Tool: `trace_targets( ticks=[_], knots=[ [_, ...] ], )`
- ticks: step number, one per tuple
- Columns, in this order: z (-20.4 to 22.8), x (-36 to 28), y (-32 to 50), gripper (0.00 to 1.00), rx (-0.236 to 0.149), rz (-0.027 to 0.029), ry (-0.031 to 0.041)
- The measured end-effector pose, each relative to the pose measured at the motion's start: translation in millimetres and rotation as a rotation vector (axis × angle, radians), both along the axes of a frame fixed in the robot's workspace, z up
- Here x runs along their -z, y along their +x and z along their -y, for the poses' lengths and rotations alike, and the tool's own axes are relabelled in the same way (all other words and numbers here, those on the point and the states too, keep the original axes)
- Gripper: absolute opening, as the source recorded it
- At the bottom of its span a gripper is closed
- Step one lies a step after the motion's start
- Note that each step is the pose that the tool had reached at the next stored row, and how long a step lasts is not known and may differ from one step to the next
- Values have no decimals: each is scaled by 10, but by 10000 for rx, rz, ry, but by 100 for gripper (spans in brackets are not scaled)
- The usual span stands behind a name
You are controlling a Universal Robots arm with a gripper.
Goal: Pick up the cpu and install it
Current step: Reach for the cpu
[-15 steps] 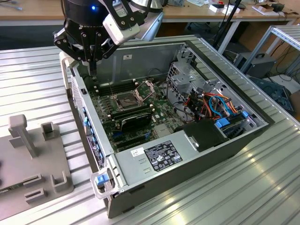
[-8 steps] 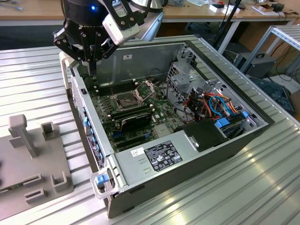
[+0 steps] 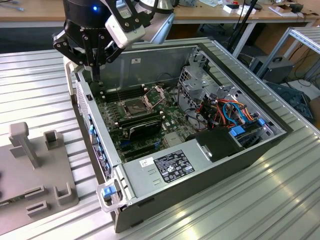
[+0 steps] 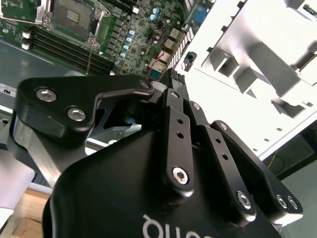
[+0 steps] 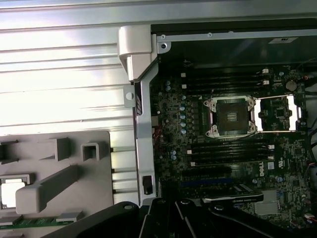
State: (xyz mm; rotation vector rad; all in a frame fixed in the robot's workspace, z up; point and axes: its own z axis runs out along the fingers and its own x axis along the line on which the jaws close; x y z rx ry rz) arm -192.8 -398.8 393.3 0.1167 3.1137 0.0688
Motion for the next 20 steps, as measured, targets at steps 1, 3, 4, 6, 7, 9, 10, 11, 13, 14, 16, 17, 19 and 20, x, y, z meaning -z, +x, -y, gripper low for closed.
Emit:
trace_targets(
  ticks=[1, 3, 4, 6, 7, 9, 10, 11, 13, 14, 16, 17, 19, 20],
  knots=[
    [0, 0, -13, 11, 0, 0, 0],
    [0, 0, -35, 11, 0, 0, 0],
    [0, 0, -44, 11, 0, 0, 0],
    [0, 0, -65, 11, 0, 0, 0],
    [0, 0, -75, 11, 0, 0, 0],
    [0, 0, -92, 11, -1, 0, -1],
    [0, 0, -101, 11, 0, 0, 0],
    [0, 0, -110, 11, -1, 0, 0],
    [0, 0, -134, 11, 0, 0, 0],
    [0, 0, -141, 11, -1, 0, 0],
    [0, 0, -167, 11, 0, 0, 0],
    [0, 0, -176, 11, 0, 0, 0],
    [0, 0, -193, 11, 0, 0, 0],
    [0, 0, -200, 11, 0, 0, 0]
  ],
)
